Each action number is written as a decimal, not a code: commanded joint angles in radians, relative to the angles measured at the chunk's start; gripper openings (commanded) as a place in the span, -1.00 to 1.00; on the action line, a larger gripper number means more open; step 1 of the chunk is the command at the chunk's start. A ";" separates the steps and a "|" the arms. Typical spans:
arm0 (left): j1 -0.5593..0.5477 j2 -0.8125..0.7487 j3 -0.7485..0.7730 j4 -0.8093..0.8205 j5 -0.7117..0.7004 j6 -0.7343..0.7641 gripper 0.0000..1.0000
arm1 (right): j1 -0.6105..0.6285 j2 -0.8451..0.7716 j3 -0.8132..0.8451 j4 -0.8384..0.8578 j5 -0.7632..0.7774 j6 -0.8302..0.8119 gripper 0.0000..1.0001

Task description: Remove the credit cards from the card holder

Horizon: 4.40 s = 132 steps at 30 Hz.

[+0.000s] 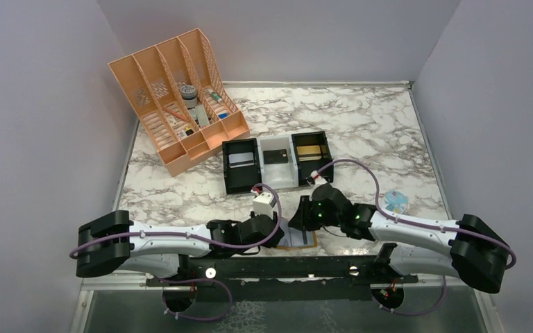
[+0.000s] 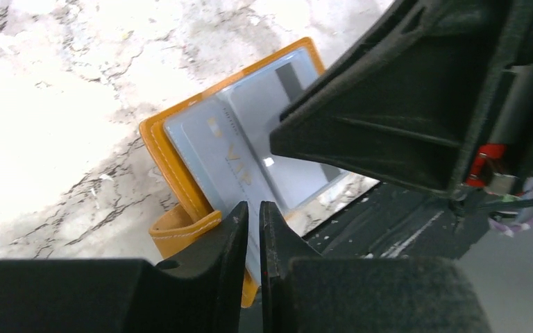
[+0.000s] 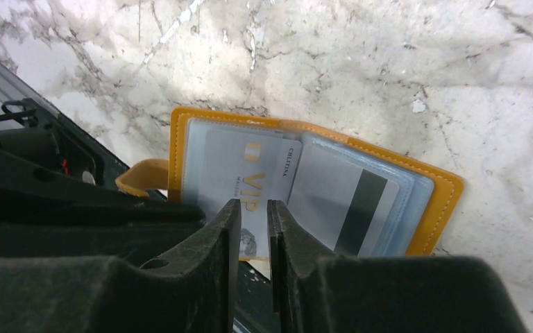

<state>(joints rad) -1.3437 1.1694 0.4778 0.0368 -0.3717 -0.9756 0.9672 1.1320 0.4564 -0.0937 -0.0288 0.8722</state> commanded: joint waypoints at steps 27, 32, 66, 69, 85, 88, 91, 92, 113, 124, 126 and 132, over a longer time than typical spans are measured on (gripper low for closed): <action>-0.005 0.082 -0.064 -0.090 -0.116 -0.113 -0.87 | 0.004 0.218 -0.018 0.044 -0.050 0.021 -0.48; -0.005 0.094 -0.064 -0.090 -0.113 -0.114 -0.87 | 0.004 0.244 -0.033 0.071 -0.055 0.035 -0.48; -0.004 0.139 -0.104 -0.047 -0.107 -0.175 -1.00 | 0.003 0.181 -0.108 0.240 -0.139 0.091 -0.66; -0.005 0.138 -0.104 -0.047 -0.109 -0.177 -1.00 | 0.003 0.124 -0.131 0.278 -0.149 0.110 -0.97; -0.005 0.161 -0.096 -0.045 -0.110 -0.172 -1.00 | -0.064 -0.059 -0.180 0.159 -0.148 0.048 -0.98; -0.005 0.161 -0.097 -0.045 -0.111 -0.172 -1.00 | -0.082 -0.060 -0.173 0.132 -0.155 0.020 -0.98; -0.005 0.159 -0.099 -0.046 -0.112 -0.172 -1.00 | -0.103 -0.058 -0.168 0.129 -0.183 -0.010 -0.98; -0.005 0.158 -0.099 -0.046 -0.112 -0.173 -1.00 | -0.109 -0.055 -0.165 0.125 -0.195 -0.023 -0.98; -0.005 0.053 -0.044 0.216 0.020 0.033 -0.34 | -0.182 0.041 -0.135 0.124 -0.244 -0.066 -0.98; -0.005 0.260 0.011 0.058 -0.028 -0.061 -0.88 | -0.183 0.022 -0.141 0.132 -0.261 -0.059 -0.96; -0.004 0.277 0.018 0.028 -0.038 -0.070 -0.92 | -0.183 0.016 -0.152 0.158 -0.285 -0.048 -0.90; -0.005 0.274 0.009 0.027 -0.046 -0.081 -0.99 | -0.182 0.025 -0.190 0.196 -0.302 -0.030 -0.58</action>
<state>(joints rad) -1.3457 1.4178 0.4973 0.1467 -0.3950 -1.0393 0.7841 1.1553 0.2924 0.0780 -0.3038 0.8398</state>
